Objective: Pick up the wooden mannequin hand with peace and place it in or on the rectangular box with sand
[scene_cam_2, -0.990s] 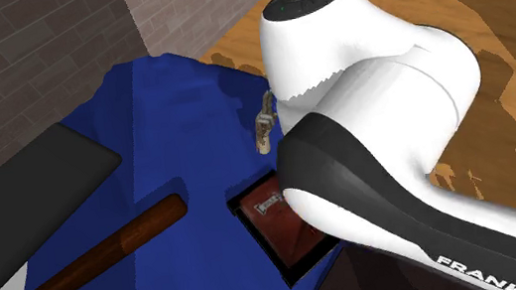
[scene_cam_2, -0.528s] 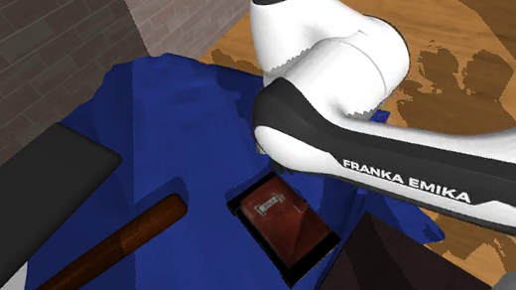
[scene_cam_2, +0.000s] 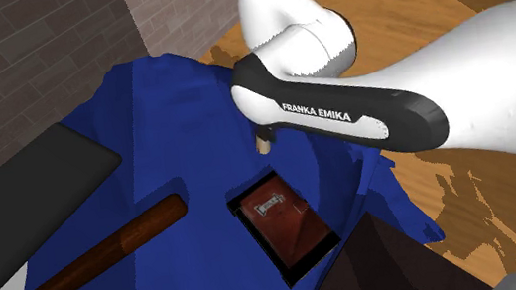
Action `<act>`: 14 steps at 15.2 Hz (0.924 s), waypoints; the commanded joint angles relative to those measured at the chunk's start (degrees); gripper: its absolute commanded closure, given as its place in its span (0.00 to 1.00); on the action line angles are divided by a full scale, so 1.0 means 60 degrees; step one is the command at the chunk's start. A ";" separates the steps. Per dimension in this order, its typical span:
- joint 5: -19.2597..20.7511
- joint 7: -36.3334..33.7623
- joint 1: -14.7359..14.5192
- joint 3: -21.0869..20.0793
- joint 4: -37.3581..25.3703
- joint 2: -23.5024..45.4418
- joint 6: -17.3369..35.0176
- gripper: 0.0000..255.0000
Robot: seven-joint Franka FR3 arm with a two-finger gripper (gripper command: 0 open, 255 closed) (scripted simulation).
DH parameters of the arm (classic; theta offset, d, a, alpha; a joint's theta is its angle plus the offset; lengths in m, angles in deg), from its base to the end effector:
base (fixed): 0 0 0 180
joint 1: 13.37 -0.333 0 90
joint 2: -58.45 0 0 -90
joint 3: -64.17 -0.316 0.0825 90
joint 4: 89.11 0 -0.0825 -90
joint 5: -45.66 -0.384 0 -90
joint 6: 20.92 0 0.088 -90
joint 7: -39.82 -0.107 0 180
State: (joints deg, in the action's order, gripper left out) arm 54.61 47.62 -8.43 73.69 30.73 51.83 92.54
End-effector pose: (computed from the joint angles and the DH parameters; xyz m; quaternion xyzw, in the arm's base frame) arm 0.5005 -0.1414 0.4739 0.9977 -0.0265 -0.0104 0.0613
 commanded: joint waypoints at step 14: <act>-0.0463 0.0771 0.0275 0.0301 -0.1120 0.2178 0.1481 0.00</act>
State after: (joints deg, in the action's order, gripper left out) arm 51.85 52.26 -6.79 75.50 23.84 64.81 101.13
